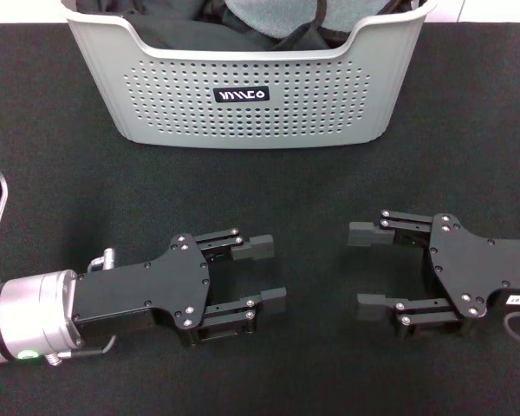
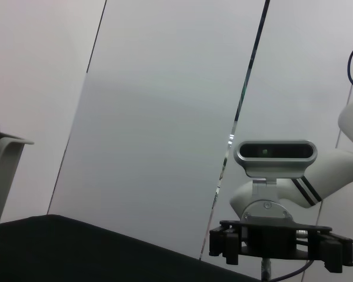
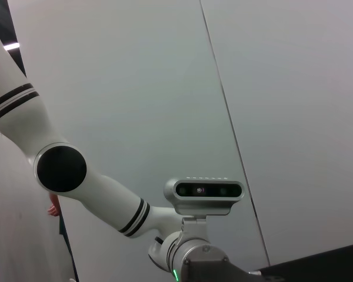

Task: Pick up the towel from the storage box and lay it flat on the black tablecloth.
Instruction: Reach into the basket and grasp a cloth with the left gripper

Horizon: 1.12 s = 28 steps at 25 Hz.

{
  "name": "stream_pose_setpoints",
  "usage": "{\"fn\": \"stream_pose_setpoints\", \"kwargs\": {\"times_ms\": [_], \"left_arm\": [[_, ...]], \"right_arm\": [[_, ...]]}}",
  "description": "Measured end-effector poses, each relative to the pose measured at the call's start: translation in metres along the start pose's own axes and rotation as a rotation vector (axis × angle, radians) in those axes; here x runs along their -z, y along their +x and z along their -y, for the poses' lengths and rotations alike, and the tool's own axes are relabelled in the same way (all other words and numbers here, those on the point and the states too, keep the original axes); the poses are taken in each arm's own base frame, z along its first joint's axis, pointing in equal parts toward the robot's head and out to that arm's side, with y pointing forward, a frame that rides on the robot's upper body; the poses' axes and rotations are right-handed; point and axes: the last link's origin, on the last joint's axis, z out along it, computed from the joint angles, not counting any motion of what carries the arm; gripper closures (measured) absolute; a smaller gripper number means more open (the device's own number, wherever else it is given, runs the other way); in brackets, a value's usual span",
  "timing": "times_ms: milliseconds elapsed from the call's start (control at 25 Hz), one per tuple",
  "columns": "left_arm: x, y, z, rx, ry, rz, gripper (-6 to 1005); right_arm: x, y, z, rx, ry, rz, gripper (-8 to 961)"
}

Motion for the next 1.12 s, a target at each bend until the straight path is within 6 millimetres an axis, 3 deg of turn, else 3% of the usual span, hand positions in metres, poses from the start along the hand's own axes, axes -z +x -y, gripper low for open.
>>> {"fn": "stream_pose_setpoints", "kwargs": {"times_ms": [480, 800, 960, 1120], "left_arm": [[0.001, 0.004, 0.004, -0.005, 0.024, -0.025, 335], [0.011, 0.044, 0.01, -0.091, 0.127, -0.33, 335], [-0.003, 0.065, 0.023, -0.136, 0.115, -0.383, 336], [-0.029, 0.083, 0.045, -0.158, 0.11, -0.355, 336]], "right_arm": [[0.002, 0.001, 0.001, 0.0, 0.015, 0.002, 170], [0.011, 0.009, -0.004, 0.003, 0.07, 0.014, 171], [0.012, 0.014, -0.006, 0.011, 0.097, 0.018, 171], [0.012, 0.019, -0.005, 0.0, 0.121, 0.004, 171]]}}
